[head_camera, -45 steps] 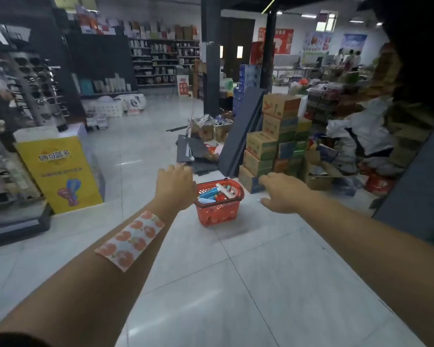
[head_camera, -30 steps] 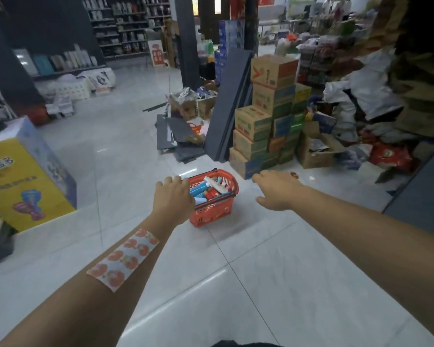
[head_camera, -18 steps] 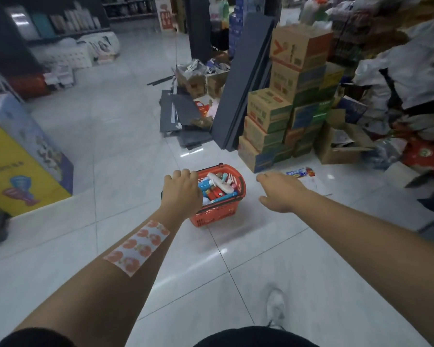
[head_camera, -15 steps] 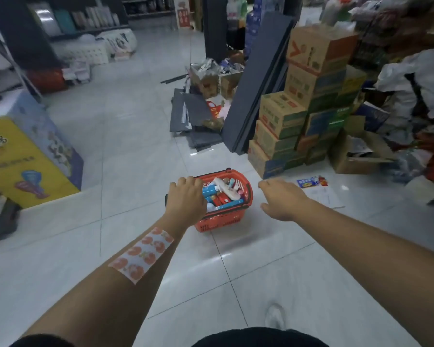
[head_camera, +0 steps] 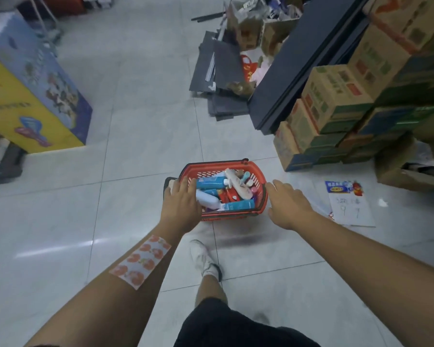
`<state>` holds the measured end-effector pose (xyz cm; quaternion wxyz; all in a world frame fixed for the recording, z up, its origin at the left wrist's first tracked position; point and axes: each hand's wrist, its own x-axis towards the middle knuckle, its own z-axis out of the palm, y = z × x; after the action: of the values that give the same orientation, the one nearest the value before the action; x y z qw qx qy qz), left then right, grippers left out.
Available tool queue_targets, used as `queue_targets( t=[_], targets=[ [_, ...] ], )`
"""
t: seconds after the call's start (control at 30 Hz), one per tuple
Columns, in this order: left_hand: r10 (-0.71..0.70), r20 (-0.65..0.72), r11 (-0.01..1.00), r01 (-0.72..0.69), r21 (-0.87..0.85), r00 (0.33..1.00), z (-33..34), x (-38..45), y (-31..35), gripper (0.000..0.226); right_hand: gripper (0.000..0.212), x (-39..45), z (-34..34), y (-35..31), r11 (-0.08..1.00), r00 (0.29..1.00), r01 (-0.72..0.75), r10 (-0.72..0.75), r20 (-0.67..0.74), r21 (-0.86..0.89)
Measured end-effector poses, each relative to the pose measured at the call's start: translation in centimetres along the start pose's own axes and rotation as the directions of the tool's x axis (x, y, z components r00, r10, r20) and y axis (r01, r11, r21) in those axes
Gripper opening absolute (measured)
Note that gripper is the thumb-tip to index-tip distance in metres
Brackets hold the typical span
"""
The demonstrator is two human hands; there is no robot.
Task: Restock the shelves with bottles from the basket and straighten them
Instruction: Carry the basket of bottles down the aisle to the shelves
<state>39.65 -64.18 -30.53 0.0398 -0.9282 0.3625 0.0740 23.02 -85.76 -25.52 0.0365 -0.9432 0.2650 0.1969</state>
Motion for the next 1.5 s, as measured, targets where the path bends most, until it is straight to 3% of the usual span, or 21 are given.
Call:
queue_targets(
  t=[0.23, 0.4, 0.53, 0.67, 0.8, 0.93, 1.1, 1.2, 1.27, 1.5],
  targets=[
    [-0.054, 0.134, 0.997, 0.06, -0.042, 0.989, 6.7, 13.9, -4.6, 0.061, 0.061, 14.5, 3.9, 0.4, 0.987, 0.997, -0.069, 0.065, 0.032, 0.145],
    [-0.113, 0.235, 0.975, 0.153, -0.162, 0.965, 12.4, 22.2, -5.4, 0.062, 0.059, 24.6, 8.8, 1.8, 0.962, 0.993, -0.117, 0.112, 0.036, 0.245],
    [-0.155, 0.3, 0.95, 0.224, -0.215, 0.941, 19.0, 26.9, -5.0, 0.063, 0.063, 32.2, 14.2, 4.0, 0.962, 0.991, -0.134, 0.126, 0.049, 0.239],
    [-0.274, 0.377, 0.902, 0.373, -0.218, 0.884, 25.6, 30.0, -4.7, 0.067, 0.069, 38.3, 19.9, 5.7, 0.955, 0.991, -0.13, 0.118, 0.061, 0.267],
    [-0.387, 0.425, 0.813, 0.52, -0.263, 0.818, 31.8, 31.6, -5.7, 0.08, 0.07, 42.4, 25.3, 7.1, 0.924, 0.975, -0.217, 0.19, 0.114, 0.314],
    [-0.519, 0.416, 0.702, 0.65, -0.29, 0.746, 36.4, 32.8, -6.2, 0.09, 0.073, 45.3, 30.3, 8.4, 0.815, 0.923, -0.385, 0.335, 0.191, 0.433],
    [-0.638, 0.385, 0.606, 0.743, -0.284, 0.667, 38.8, 34.4, -6.4, 0.087, 0.066, 47.6, 34.2, 8.8, 0.543, 0.824, -0.556, 0.461, 0.33, 0.629],
    [-0.702, 0.439, 0.39, 0.818, -0.422, 0.561, 39.5, 34.6, -8.0, 0.067, 0.051, 48.0, 35.3, 9.9, 0.467, 0.769, -0.62, 0.519, 0.372, 0.63],
    [-0.668, 0.527, 0.29, 0.837, -0.465, 0.525, 39.5, 34.1, -9.0, 0.061, 0.05, 47.9, 35.6, 10.6, 0.482, 0.759, -0.642, 0.509, 0.406, 0.596],
    [-0.605, 0.571, 0.432, 0.831, -0.349, 0.555, 38.6, 34.3, -9.8, 0.052, 0.053, 48.0, 35.4, 11.0, 0.658, 0.805, -0.592, 0.452, 0.385, 0.466]
  ],
)
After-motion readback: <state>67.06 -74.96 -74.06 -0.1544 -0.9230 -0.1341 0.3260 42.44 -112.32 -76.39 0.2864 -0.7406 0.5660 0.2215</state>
